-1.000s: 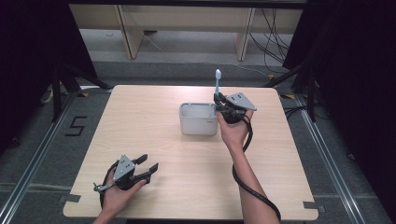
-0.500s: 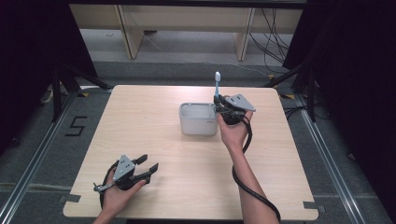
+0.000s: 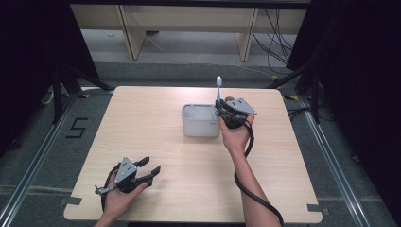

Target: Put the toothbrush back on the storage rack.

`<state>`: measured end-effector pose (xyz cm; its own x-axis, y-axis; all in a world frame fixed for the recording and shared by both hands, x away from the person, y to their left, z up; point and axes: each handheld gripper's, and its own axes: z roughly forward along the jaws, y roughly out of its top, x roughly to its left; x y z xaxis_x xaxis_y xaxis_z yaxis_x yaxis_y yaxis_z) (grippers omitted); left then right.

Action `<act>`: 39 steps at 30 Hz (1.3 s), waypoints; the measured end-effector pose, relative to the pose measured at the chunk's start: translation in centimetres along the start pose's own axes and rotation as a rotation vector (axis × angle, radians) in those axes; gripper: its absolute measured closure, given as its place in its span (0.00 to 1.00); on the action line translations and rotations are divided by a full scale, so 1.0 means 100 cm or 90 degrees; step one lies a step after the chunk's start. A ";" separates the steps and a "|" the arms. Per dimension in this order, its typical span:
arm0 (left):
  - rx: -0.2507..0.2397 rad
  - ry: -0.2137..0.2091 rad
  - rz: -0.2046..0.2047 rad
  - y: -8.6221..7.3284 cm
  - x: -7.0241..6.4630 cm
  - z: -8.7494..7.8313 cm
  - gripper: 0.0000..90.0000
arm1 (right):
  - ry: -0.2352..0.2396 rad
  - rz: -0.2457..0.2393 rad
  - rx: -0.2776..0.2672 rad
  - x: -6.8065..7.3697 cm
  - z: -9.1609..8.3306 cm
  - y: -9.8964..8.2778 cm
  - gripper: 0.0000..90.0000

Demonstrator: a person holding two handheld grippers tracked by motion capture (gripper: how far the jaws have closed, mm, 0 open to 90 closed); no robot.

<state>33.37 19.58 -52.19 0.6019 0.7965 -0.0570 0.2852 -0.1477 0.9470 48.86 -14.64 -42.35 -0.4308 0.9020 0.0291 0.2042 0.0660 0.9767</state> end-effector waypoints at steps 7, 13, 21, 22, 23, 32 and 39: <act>0.001 0.000 0.001 0.000 0.000 0.000 0.45 | -0.010 0.004 0.008 0.000 0.000 -0.005 0.88; 0.001 0.000 0.001 0.000 0.000 0.000 0.45 | -0.006 0.014 0.013 0.000 0.001 -0.008 0.88; 0.002 0.000 0.003 0.000 -0.001 0.000 0.45 | -0.003 0.017 0.021 0.001 0.002 -0.014 0.88; 0.002 0.000 0.003 0.000 -0.001 0.000 0.45 | -0.003 0.017 0.021 0.001 0.002 -0.014 0.88; 0.002 0.000 0.003 0.000 -0.001 0.000 0.45 | -0.007 0.008 0.018 0.000 0.002 -0.015 0.88; 0.002 0.000 0.004 0.000 -0.001 0.000 0.45 | -0.004 0.024 0.026 0.000 0.002 -0.020 0.88; 0.003 0.000 0.005 0.000 -0.001 0.000 0.45 | 0.000 0.014 0.030 0.000 0.003 -0.023 0.88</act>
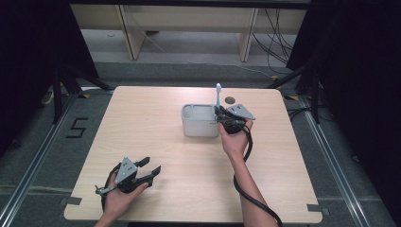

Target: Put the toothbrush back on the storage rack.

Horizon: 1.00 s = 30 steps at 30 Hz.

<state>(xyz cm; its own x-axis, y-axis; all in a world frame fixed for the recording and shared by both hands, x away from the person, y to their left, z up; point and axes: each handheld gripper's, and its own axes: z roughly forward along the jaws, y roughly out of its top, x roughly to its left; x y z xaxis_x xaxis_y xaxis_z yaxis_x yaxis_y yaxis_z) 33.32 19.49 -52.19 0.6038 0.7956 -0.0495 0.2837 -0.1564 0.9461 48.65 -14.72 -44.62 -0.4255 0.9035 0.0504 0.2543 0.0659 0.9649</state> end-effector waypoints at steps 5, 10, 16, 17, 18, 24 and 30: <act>0.001 0.000 -0.001 0.000 0.000 0.000 0.45 | -0.003 0.012 0.005 0.001 0.000 -0.001 0.88; 0.000 0.000 0.000 0.000 0.000 0.000 0.45 | 0.003 0.007 0.003 0.001 0.001 -0.002 0.88; 0.001 0.000 0.000 0.000 0.000 0.000 0.45 | 0.000 -0.001 0.008 0.000 0.001 -0.004 0.88; 0.000 0.000 0.000 0.000 0.000 0.000 0.45 | -0.002 0.018 0.017 0.002 0.001 -0.005 0.88; 0.000 0.000 0.000 0.000 0.000 0.000 0.45 | -0.002 0.018 0.017 0.002 0.001 -0.005 0.88; 0.001 -0.001 -0.001 0.000 0.000 0.000 0.45 | 0.003 0.013 0.020 0.001 0.002 -0.007 0.88; 0.002 -0.002 -0.002 0.000 0.000 0.000 0.45 | 0.003 0.013 0.027 0.001 0.003 -0.008 0.88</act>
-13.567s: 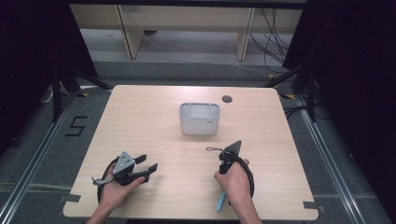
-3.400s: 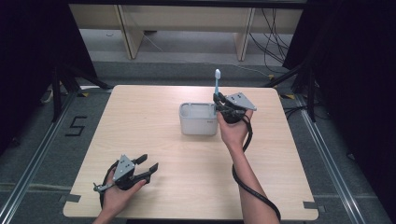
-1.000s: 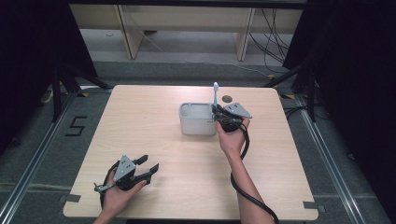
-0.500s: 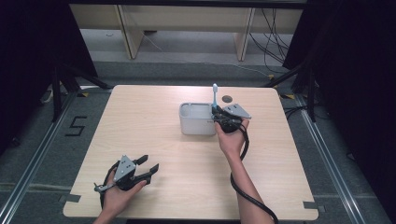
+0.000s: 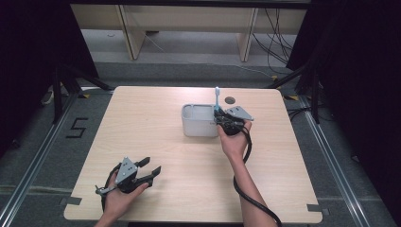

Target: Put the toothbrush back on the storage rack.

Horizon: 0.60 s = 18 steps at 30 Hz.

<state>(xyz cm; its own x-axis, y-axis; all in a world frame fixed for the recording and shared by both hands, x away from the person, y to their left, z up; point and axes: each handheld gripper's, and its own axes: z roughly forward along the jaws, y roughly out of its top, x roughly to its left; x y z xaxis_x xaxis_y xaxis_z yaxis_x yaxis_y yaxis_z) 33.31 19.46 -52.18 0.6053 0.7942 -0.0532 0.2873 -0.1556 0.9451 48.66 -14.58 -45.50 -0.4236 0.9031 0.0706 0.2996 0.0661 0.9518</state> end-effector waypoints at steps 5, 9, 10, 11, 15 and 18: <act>0.000 0.000 0.000 0.000 0.000 0.000 0.45 | -0.002 -0.008 0.001 -0.001 0.001 -0.001 0.88; 0.000 0.000 0.000 0.000 0.000 0.000 0.45 | 0.002 -0.004 -0.001 -0.001 0.001 -0.001 0.88; 0.000 0.000 -0.001 0.000 0.000 0.000 0.45 | 0.001 -0.009 -0.002 -0.001 0.001 -0.001 0.88; 0.000 0.000 -0.001 0.000 0.000 0.000 0.45 | 0.002 -0.005 -0.001 -0.001 0.001 -0.001 0.88; 0.000 0.000 -0.001 0.000 0.000 0.000 0.45 | 0.007 -0.006 0.007 -0.001 0.001 0.000 0.87; 0.000 0.000 0.000 0.000 0.000 0.000 0.45 | 0.004 -0.007 0.010 0.000 0.001 0.000 0.87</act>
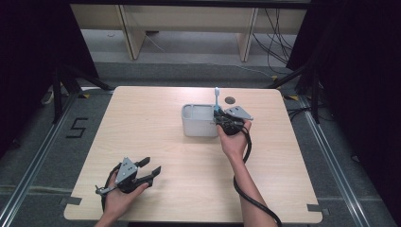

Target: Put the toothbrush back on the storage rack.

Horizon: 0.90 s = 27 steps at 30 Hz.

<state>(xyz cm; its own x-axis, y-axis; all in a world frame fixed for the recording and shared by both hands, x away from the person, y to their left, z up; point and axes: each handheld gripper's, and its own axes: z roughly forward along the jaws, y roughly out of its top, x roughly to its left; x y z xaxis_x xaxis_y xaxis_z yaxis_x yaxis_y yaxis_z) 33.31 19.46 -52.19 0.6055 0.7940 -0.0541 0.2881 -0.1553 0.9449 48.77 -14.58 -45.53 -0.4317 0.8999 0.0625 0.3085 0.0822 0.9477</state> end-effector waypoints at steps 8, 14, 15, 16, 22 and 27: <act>0.000 0.000 -0.001 0.000 0.000 0.000 0.45 | -0.004 -0.015 -0.003 0.001 -0.002 0.001 0.79; -0.002 -0.001 -0.001 0.000 0.000 0.000 0.45 | -0.007 0.007 0.005 0.000 -0.006 0.003 0.72; -0.002 -0.001 -0.001 0.000 0.000 0.000 0.45 | -0.007 0.007 0.005 0.000 -0.006 0.003 0.72; -0.006 -0.004 -0.001 0.000 0.000 0.001 0.45 | -0.003 0.005 0.004 0.000 -0.006 0.003 0.72; -0.006 -0.003 -0.001 0.000 0.000 0.001 0.45 | 0.001 0.007 0.000 0.000 -0.013 0.007 0.67; -0.004 -0.003 0.001 0.000 0.000 0.001 0.45 | 0.000 -0.002 -0.002 0.000 -0.018 0.008 0.66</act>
<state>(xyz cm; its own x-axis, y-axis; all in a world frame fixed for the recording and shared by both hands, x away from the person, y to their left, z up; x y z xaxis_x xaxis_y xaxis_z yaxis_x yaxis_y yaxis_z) 33.38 19.39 -52.24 0.6100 0.7906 -0.0536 0.2824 -0.1537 0.9469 47.49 -15.34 -44.17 -0.4320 0.8999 0.0597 0.3043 0.0832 0.9490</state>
